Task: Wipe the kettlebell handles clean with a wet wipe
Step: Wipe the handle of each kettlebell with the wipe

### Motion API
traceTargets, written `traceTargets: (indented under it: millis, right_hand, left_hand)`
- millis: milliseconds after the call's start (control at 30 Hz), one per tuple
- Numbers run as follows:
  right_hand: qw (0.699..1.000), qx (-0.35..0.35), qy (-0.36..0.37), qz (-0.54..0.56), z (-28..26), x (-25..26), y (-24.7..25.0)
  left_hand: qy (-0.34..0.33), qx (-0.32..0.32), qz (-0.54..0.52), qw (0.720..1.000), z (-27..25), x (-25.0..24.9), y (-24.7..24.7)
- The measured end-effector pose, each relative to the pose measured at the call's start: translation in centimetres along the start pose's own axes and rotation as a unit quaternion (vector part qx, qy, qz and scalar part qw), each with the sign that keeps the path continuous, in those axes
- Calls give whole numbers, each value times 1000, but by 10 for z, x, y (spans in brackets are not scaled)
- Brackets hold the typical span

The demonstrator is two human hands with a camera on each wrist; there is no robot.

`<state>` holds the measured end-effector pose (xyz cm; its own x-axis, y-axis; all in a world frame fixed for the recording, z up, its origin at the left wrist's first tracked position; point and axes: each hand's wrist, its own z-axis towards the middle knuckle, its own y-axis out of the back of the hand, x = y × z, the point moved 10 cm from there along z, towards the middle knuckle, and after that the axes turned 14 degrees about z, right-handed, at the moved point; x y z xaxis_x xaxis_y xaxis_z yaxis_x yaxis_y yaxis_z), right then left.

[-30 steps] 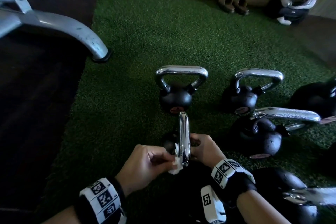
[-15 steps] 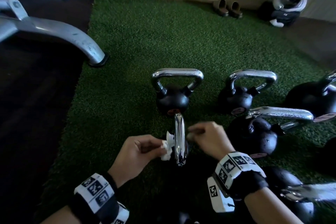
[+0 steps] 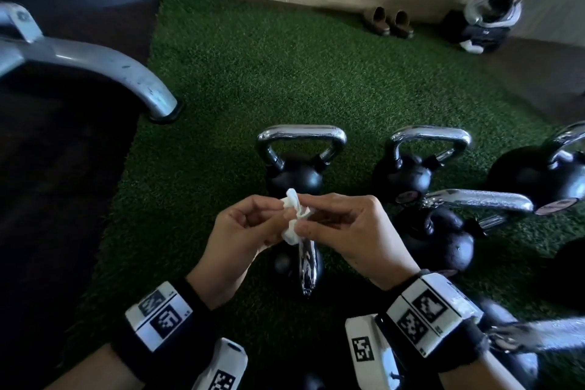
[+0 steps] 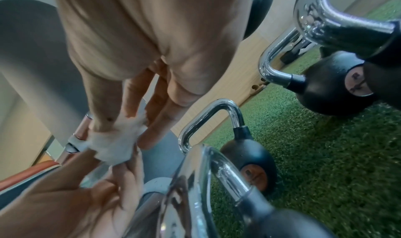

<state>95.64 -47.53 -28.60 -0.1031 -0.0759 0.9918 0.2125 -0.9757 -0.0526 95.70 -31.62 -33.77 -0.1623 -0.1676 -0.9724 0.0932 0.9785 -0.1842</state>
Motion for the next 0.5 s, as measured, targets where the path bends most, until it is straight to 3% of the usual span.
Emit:
traceTargets:
  millis: [267,367,433,500]
  right_hand:
    - [995,-73,2,-67,1,-8,12]
    - [985,-160,-35,-58,0,-26,48]
    - [973,-214,-76,-40,-3,-49,74]
    - [962,-237,-134,-26,-7,-77,85]
  left_hand:
    - [45,6,21,999,2,9,-2]
    - [34,3,185,982,11,30,18]
    - [13,78,365,928,16,56,20]
    - [-20,177,521,835,12,86,6]
